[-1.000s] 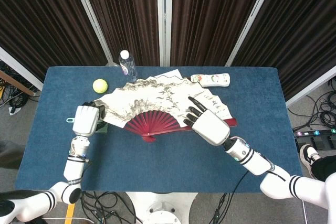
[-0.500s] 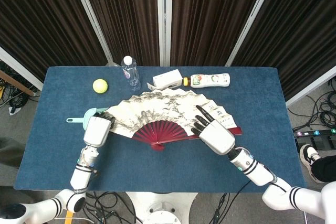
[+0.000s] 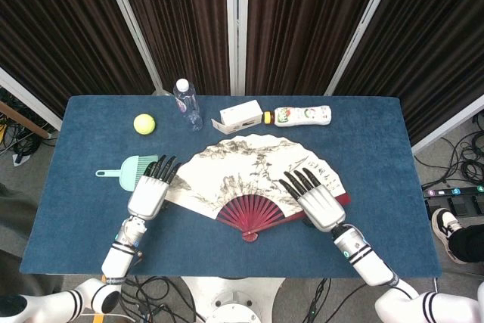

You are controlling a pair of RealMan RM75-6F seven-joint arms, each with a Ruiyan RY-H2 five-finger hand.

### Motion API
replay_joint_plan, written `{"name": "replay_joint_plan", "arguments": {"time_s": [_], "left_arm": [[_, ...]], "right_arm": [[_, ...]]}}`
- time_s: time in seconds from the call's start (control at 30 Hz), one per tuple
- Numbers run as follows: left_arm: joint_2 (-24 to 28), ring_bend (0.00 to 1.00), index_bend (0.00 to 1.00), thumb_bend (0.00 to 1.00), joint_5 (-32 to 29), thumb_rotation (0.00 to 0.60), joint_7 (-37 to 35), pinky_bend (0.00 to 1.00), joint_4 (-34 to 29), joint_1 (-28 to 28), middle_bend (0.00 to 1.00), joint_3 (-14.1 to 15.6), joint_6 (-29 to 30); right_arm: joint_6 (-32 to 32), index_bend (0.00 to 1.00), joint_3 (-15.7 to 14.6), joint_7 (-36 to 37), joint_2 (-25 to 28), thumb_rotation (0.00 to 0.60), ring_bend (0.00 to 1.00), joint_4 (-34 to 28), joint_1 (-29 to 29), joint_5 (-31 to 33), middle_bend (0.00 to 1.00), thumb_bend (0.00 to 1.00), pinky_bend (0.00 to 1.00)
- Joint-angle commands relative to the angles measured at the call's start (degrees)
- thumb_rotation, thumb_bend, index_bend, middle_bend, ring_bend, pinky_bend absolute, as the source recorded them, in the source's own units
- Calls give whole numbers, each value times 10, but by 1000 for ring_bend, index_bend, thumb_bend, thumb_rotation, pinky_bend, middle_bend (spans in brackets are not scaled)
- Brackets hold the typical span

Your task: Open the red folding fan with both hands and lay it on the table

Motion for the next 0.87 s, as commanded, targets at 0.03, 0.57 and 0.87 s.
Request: {"name": "replay_joint_plan", "arguments": {"time_s": [0.03,0.57,0.87], "left_arm": [[43,5,84,0,3,600,-17,173,-40,0,45,8,-22],[227,0,162,0,-64,600,-179,165,-68,119,99,6,30],[294,0,163,0,-46,600,-177,165,-179,225,99,44,145]], "right_arm": [[-51,0,0,38,57,600,0,-48,5,25,0,0,0],[109,74,7,197,190,600,46,-21,-118,14,156,86,27],[218,68,-2,194,228,600,5,-63,-220,24,102,146,26]]}}
